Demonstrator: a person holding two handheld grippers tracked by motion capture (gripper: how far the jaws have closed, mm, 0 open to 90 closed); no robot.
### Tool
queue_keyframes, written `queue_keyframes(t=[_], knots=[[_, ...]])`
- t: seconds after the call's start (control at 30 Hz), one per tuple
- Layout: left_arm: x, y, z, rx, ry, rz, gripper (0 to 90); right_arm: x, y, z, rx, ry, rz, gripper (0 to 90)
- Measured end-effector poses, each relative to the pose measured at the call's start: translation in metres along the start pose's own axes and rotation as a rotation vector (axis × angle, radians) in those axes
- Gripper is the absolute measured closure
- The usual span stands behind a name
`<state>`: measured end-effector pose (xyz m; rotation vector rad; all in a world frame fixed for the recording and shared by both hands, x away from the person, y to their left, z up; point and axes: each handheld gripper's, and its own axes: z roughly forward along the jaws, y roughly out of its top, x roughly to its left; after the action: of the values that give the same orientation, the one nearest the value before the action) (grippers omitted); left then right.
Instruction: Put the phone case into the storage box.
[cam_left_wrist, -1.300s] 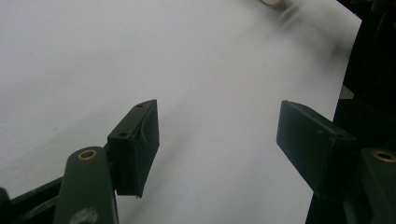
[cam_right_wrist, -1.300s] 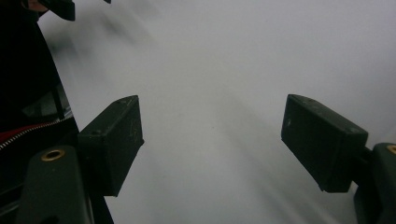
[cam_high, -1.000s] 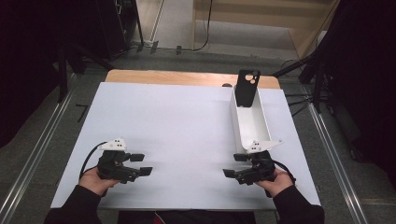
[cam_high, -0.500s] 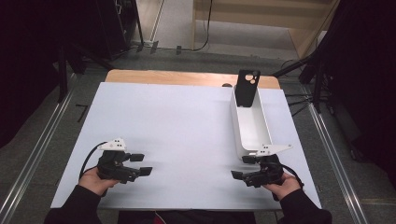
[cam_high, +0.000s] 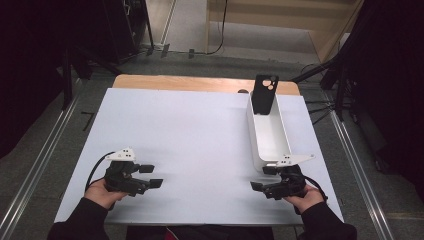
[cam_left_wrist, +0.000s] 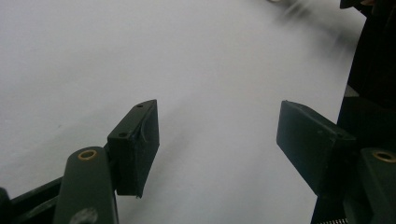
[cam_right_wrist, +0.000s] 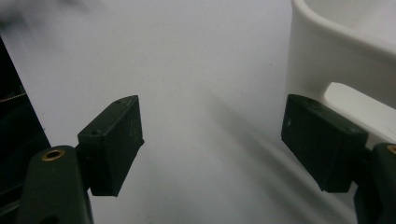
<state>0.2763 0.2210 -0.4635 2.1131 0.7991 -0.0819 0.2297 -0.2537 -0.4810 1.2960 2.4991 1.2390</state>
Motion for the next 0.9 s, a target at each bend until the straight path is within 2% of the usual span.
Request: queue_keyframes(t=[0.9], knots=[[0.0003, 0.0001, 0.0007, 0.01, -0.005, 0.003, 29.5, -0.0007, 0.0006, 0.0021, 0.016, -0.004, 0.0, 19.0]])
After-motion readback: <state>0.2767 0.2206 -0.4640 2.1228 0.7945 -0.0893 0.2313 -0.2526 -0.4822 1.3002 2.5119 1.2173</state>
